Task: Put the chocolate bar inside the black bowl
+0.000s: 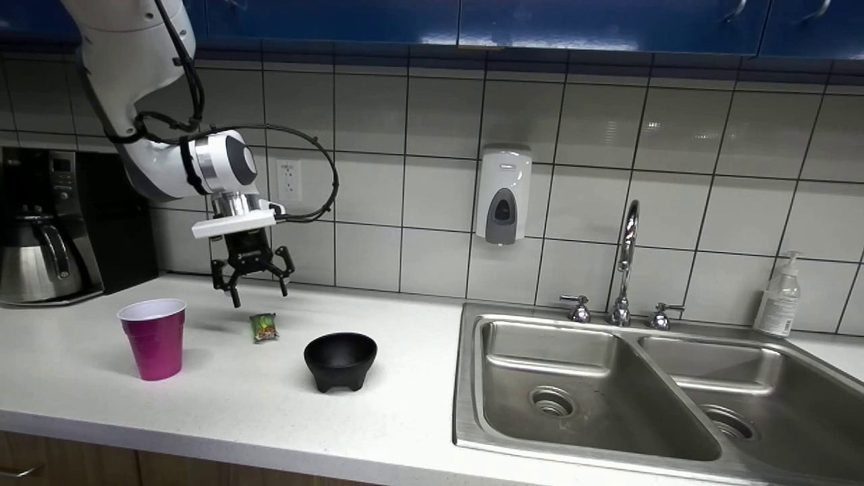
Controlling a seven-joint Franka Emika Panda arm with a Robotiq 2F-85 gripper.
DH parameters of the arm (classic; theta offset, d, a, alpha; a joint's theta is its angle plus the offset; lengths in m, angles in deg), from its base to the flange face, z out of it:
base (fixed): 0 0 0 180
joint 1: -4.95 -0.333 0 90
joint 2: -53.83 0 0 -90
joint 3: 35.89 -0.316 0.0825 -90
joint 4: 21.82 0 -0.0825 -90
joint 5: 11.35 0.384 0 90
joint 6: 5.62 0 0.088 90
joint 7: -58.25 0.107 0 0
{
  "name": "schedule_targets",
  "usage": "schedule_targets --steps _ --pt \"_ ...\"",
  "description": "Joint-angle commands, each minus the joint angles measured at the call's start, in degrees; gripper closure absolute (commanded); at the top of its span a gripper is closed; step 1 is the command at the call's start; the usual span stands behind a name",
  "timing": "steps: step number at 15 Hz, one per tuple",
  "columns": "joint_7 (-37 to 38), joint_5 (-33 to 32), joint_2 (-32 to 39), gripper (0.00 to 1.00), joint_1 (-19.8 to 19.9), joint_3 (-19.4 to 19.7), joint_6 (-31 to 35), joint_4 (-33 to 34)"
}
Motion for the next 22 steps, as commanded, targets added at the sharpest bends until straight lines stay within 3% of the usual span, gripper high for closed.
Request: schedule_targets --steps 1,13,22 --pt "-3.04 -0.42 1.36 0.0 0.01 0.06 3.46 0.16" --pt "-6.25 0.87 7.11 0.0 0.88 0.77 12.27 0.81" --pt "-4.87 0.56 7.06 0.0 0.07 1.23 11.99 0.12"
